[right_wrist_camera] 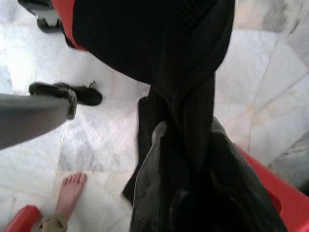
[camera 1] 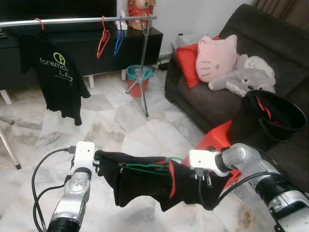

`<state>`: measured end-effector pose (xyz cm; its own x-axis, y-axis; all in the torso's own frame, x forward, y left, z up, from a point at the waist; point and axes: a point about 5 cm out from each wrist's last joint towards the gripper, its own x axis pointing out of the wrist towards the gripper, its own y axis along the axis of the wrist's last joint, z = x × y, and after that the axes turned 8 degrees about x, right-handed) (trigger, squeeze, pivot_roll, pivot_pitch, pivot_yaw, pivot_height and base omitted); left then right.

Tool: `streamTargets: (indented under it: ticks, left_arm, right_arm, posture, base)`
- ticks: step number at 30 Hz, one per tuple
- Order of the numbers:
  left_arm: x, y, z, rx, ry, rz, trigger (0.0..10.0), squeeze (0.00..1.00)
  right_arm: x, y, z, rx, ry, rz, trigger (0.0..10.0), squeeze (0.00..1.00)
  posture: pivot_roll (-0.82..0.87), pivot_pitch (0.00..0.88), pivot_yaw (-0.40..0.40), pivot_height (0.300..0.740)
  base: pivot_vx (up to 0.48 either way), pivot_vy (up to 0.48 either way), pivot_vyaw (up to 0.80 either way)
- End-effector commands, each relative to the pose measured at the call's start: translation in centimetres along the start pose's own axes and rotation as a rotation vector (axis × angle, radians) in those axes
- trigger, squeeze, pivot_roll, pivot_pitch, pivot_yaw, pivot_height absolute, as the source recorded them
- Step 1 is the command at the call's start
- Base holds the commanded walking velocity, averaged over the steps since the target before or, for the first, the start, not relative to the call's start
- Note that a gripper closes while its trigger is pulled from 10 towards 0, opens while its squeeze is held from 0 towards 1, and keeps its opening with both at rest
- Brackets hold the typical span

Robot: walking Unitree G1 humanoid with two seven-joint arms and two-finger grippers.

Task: Hang hanger

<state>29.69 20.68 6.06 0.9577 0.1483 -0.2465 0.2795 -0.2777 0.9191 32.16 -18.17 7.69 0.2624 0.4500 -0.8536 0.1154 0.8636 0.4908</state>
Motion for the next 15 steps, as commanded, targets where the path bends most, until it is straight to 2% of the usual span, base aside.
streamTargets:
  ticks: [1, 3, 5, 6, 8, 11, 15]
  left_arm:
    - [0.2, 1.2, -0.2, -0.037, 0.005, 0.058, 10.0, 0.0]
    - [0.2, 1.4, -0.1, -0.049, -0.005, 0.063, 10.0, 0.0]
    - [0.1, 1.7, 0.2, -0.07, -0.036, 0.08, 10.0, 0.0]
    - [0.1, 1.7, 0.2, -0.07, -0.036, 0.08, 10.0, 0.0]
    - [0.1, 2.0, 0.5, -0.086, -0.067, 0.097, 10.0, 0.0]
    - [0.0, 2.3, 0.8, -0.096, -0.092, 0.109, 10.0, 0.0]
    - [-0.1, 3.0, 1.3, -0.139, -0.139, 0.142, 10.0, 0.0]
  right_arm:
    - [-0.7, -1.5, 0.7, 0.021, -0.059, -0.094, 10.0, 0.0]
    - [-0.7, -1.5, 1.0, 0.036, -0.097, -0.094, 10.0, 0.0]
    - [-1.0, -1.1, 2.0, 0.062, -0.197, -0.071, 10.0, 0.0]
    - [-1.0, -1.1, 2.0, 0.062, -0.197, -0.071, 10.0, 0.0]
    - [-1.1, -0.7, 2.7, 0.098, -0.277, -0.047, 10.0, 0.0]
    - [-1.1, -0.4, 3.2, 0.137, -0.33, -0.04, 10.0, 0.0]
    - [-0.6, 0.1, 3.1, 0.136, -0.327, -0.029, 10.0, 0.0]
  posture:
    - [0.2, 0.0, -0.196, 0.74]
    - [0.2, 0.0, -0.195, 0.74]
    - [0.2, 0.0, -0.196, 0.74]
    - [0.2, 0.0, -0.196, 0.74]
    - [0.2, 0.0, -0.195, 0.74]
    - [0.2, 0.0, -0.196, 0.74]
    - [0.2, 0.0, -0.196, 0.74]
  base:
    - [0.0, 0.0, 0.0]
    - [0.0, 0.0, 0.0]
    - [0.0, 0.0, 0.0]
    - [0.0, 0.0, 0.0]
    - [0.0, 0.0, 0.0]
    - [0.0, 0.0, 0.0]
    - [0.0, 0.0, 0.0]
